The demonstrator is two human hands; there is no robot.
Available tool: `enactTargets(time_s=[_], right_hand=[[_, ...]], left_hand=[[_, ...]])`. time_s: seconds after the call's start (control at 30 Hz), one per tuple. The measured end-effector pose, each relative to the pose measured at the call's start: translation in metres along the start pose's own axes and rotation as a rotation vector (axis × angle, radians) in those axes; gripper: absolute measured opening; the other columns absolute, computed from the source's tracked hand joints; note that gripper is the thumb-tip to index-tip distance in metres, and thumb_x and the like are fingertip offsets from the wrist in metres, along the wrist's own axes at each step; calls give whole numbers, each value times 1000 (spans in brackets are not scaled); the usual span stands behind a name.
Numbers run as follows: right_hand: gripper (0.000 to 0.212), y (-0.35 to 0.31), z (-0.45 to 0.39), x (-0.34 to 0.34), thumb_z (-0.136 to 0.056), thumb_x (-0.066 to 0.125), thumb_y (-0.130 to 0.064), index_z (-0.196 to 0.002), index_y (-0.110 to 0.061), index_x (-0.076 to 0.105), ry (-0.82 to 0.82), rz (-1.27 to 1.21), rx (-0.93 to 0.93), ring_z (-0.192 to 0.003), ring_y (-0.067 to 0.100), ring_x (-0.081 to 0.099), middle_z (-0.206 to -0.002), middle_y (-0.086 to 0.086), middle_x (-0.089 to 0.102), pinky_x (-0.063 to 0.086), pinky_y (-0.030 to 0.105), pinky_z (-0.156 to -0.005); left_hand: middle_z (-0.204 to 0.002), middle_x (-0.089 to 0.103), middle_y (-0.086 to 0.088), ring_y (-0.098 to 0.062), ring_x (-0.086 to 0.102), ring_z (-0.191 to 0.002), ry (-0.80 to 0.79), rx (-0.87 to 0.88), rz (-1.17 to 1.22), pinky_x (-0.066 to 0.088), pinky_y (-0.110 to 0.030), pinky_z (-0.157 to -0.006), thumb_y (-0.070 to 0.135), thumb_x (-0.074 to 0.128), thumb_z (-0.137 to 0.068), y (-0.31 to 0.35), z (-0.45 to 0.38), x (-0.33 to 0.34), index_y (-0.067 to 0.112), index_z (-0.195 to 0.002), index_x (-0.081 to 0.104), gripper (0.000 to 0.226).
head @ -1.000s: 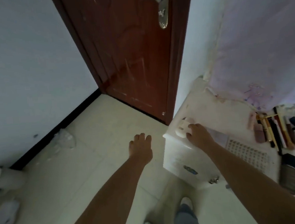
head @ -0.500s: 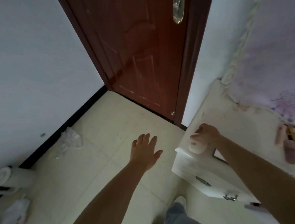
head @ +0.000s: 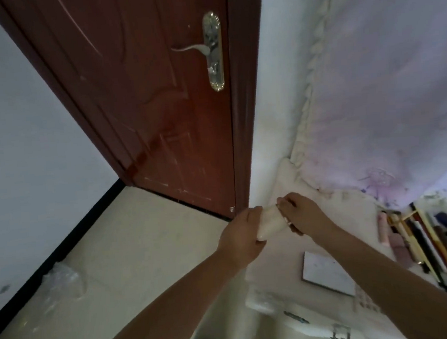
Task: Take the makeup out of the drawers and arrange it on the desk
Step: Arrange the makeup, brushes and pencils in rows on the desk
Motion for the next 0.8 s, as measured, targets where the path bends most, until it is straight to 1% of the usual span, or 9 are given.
enactTargets(time_s=[0.07,0.17,0.27,0.33,0.43,0.53,0.63,0.73,0.8], right_hand=[[37,-17,8,-16,-97,35,-23,-61,-16,39,104,10,-3,-46,8,39,-58,0,42,29,14,-42],[39,-41,16,-38,-97,32,-20,-60,-12,36,220,-23,-16,-53,11,34,-60,1,37,24,20,-50],[30,-61,29,-56,-97,32,-20,-75,-5,45,344,-64,-18,-53,13,33,-61,2,37,24,22,-50],[27,-72,37,-66,-97,32,-21,-79,-4,45,393,-127,-23,-51,13,31,-59,3,35,23,21,-47],[30,-85,48,-75,-96,33,-21,-69,-9,41,436,-265,2,-46,15,29,-57,4,33,22,21,-41],[30,-92,55,-82,-96,33,-19,-68,-9,42,499,-295,-29,-45,15,28,-55,4,34,21,20,-41],[25,-97,64,-90,-95,36,-17,-77,-5,48,628,-87,-170,-52,13,36,-59,1,40,29,17,-47],[18,-103,78,-99,-95,41,-15,-97,-10,58,647,86,-369,-69,12,50,-77,-3,56,37,6,-61],[20,-106,87,-109,-92,48,-13,-110,-19,56,635,138,-449,-70,9,53,-83,-6,57,39,4,-65]], left_hand=[[-84,68,-10,-23,69,-66,96,148,34,56,-26,-47,29,70,-58,8,-14,-14,8,-103,56,52],[-74,64,-4,-16,64,-58,200,352,-127,46,-16,-42,52,62,-62,21,-42,-48,11,-91,62,50],[-66,61,-3,-14,60,-49,193,509,-218,41,-15,-38,53,76,-55,32,-62,-83,9,-80,66,52],[-71,63,-8,-19,62,-54,127,586,-202,45,-22,-43,51,67,-61,40,-71,-106,5,-86,66,52],[-102,60,-10,-25,61,-85,22,611,-149,46,-31,-68,47,63,-78,53,-85,-133,6,-110,57,52],[-110,54,-2,-20,54,-95,-79,577,-125,38,-25,-76,43,61,-82,64,-95,-146,12,-116,51,47],[-90,53,4,-14,53,-79,-228,489,140,37,-19,-63,33,65,-83,69,-102,-152,13,-106,54,33],[-77,53,6,1,58,-59,-418,354,582,44,-9,-54,20,59,-88,72,-107,-158,20,-86,51,7],[-77,53,3,0,58,-58,-509,248,827,46,-12,-52,18,49,-93,76,-109,-164,21,-83,51,10]])
Point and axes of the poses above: each hand's wrist, its own z-axis away from the middle knuckle, its own x-axis out of the palm, y = z × x, the point moved 1 cm from there along -z, towards the middle knuckle
